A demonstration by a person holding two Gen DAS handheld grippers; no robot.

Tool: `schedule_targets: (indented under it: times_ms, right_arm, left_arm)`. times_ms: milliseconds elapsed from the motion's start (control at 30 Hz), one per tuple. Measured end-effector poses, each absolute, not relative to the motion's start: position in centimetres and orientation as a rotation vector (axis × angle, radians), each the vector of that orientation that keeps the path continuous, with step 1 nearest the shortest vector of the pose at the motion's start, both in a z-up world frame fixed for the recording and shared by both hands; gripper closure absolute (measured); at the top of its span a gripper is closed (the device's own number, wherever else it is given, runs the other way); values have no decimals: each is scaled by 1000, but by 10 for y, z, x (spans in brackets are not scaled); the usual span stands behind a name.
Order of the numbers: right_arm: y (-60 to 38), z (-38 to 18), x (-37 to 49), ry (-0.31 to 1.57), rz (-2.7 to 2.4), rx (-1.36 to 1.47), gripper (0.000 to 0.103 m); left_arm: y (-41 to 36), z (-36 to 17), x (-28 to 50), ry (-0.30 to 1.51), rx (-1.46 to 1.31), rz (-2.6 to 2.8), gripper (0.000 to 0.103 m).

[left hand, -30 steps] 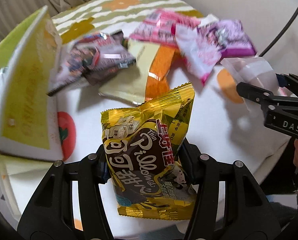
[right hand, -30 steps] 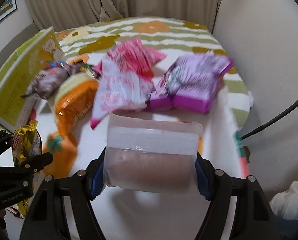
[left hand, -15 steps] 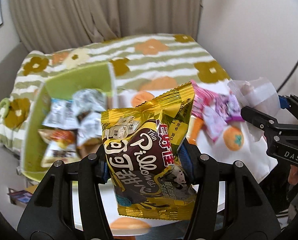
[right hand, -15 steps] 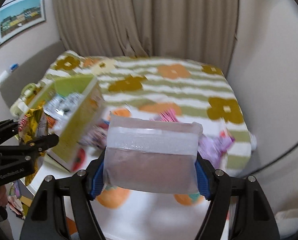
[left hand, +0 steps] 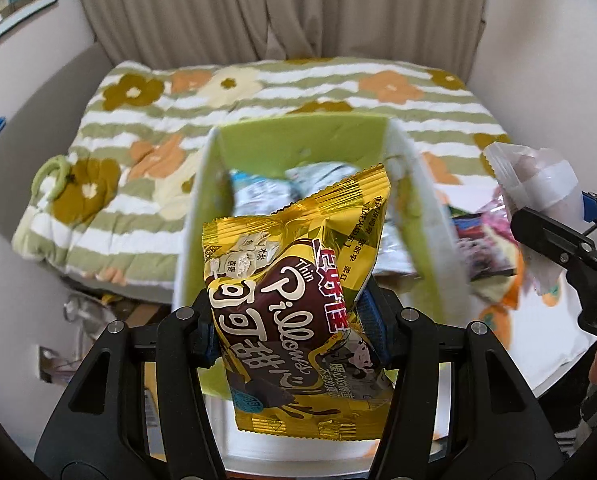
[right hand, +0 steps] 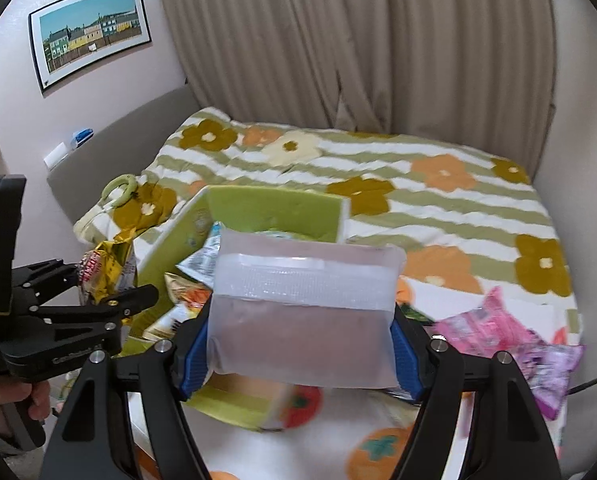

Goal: Organize snacks
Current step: 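Carry both snacks over the green box and open both tools to drop them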

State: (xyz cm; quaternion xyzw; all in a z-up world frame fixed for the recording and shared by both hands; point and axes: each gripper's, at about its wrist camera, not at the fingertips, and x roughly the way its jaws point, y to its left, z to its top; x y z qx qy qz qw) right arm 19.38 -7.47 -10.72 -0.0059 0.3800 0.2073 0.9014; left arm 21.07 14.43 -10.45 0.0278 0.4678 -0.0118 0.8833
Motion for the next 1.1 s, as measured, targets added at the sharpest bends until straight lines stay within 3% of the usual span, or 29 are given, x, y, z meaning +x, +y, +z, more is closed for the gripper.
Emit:
schedule_targets:
  times_ms: [200, 267, 300, 333, 900, 1033, 1100]
  right_arm:
    - [-34, -131, 208, 883, 419, 10, 33]
    - [-24, -137, 211, 908, 415, 8, 33]
    - [-20, -140, 211, 917, 410, 7, 33]
    - [-19, -141, 212, 923, 406, 6, 33]
    - [8, -163, 223, 977, 410, 1, 32]
    - [13, -159, 226, 981, 413, 9, 30]
    - [13, -160, 226, 990, 431, 14, 21]
  left_arm:
    - [176, -137, 232, 1030, 24, -75, 48]
    - [180, -146, 238, 1041, 37, -80, 32]
    - [182, -148, 241, 1049, 47, -74, 13]
    - [184, -150, 241, 1050, 52, -72, 2]
    - [220, -150, 223, 1041, 7, -64, 2]
    - [224, -142, 218, 1023, -4, -47, 2]
    - [226, -140, 217, 1017, -11, -34, 2]
